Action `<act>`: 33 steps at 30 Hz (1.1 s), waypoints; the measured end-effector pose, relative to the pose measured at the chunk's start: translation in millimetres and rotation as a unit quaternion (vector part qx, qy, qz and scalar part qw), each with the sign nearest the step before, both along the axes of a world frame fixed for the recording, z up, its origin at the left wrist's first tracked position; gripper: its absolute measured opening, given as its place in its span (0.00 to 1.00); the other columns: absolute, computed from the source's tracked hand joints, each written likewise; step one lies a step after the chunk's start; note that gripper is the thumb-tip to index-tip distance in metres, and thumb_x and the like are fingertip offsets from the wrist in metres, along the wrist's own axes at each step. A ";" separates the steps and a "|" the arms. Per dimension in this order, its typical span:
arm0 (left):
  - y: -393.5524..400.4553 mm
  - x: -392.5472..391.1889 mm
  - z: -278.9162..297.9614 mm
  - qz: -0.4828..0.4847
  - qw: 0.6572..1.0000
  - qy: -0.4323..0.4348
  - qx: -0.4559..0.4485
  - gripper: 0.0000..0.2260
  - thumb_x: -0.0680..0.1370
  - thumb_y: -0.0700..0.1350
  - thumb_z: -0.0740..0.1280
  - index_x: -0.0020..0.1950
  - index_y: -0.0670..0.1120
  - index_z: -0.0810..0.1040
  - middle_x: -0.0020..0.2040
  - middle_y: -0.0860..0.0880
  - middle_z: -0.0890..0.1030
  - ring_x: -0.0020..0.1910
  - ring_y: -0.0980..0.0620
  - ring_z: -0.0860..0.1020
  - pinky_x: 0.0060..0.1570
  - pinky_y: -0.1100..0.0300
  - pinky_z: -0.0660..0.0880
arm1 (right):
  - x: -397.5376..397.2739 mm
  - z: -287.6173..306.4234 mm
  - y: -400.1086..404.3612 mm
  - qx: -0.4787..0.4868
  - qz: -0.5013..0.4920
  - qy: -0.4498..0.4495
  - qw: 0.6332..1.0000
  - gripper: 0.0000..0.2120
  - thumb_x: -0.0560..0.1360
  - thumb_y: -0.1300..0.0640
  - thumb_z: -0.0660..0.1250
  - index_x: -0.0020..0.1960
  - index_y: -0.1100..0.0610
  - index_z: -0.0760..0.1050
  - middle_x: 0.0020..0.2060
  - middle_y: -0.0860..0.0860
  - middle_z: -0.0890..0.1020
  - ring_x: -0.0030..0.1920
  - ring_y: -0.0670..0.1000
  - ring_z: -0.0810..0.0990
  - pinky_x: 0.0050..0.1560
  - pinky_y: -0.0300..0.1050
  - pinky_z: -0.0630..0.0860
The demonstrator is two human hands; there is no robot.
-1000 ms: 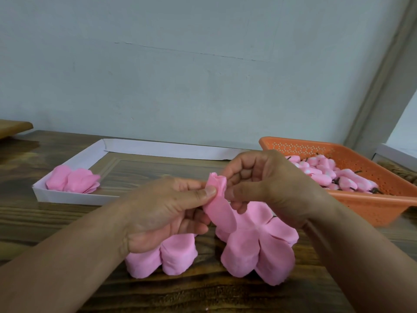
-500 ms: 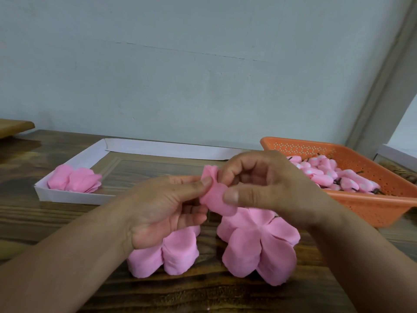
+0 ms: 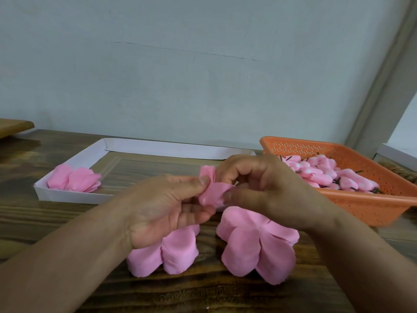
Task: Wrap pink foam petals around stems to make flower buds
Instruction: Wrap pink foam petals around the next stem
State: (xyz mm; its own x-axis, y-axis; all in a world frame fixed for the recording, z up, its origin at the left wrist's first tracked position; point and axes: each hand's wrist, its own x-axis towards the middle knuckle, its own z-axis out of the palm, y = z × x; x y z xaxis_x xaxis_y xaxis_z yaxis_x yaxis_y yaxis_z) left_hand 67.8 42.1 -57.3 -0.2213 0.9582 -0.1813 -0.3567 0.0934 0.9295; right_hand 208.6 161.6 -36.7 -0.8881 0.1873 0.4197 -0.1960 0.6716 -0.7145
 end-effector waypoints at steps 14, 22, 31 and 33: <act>0.0 3.2 0.8 -0.005 1.000 -0.007 0.001 0.13 0.60 0.48 0.73 0.40 0.42 0.86 0.39 0.43 0.83 0.32 0.54 0.80 0.32 0.64 0.80 | 0.3 2.6 -7.6 0.032 -0.010 -0.029 0.999 0.06 0.68 0.63 0.71 0.44 0.58 0.83 0.40 0.53 0.77 0.43 0.49 0.78 0.43 0.46 0.75; 0.3 5.6 -2.4 -0.001 1.000 -0.006 0.005 0.08 0.75 0.41 0.67 0.45 0.41 0.86 0.38 0.44 0.82 0.31 0.55 0.79 0.31 0.64 0.78 | -5.9 -1.8 -12.2 0.038 -0.086 0.023 0.995 0.14 0.71 0.69 0.70 0.37 0.51 0.76 0.33 0.44 0.75 0.34 0.42 0.74 0.38 0.33 0.70; -2.3 9.9 -0.7 -0.021 0.998 0.011 0.060 0.12 0.63 0.45 0.72 0.44 0.44 0.87 0.38 0.47 0.84 0.34 0.57 0.80 0.35 0.66 0.78 | -3.8 0.4 -10.6 -0.064 -0.080 0.048 0.994 0.10 0.73 0.70 0.66 0.37 0.59 0.77 0.30 0.56 0.81 0.32 0.53 0.80 0.40 0.56 0.78; -1.1 10.1 -1.8 -0.012 0.998 0.005 0.061 0.10 0.65 0.43 0.69 0.43 0.43 0.87 0.37 0.47 0.84 0.32 0.57 0.80 0.33 0.66 0.78 | -3.7 0.9 -10.3 -0.073 -0.072 0.048 0.994 0.09 0.73 0.70 0.66 0.38 0.60 0.77 0.31 0.57 0.82 0.33 0.51 0.80 0.40 0.52 0.79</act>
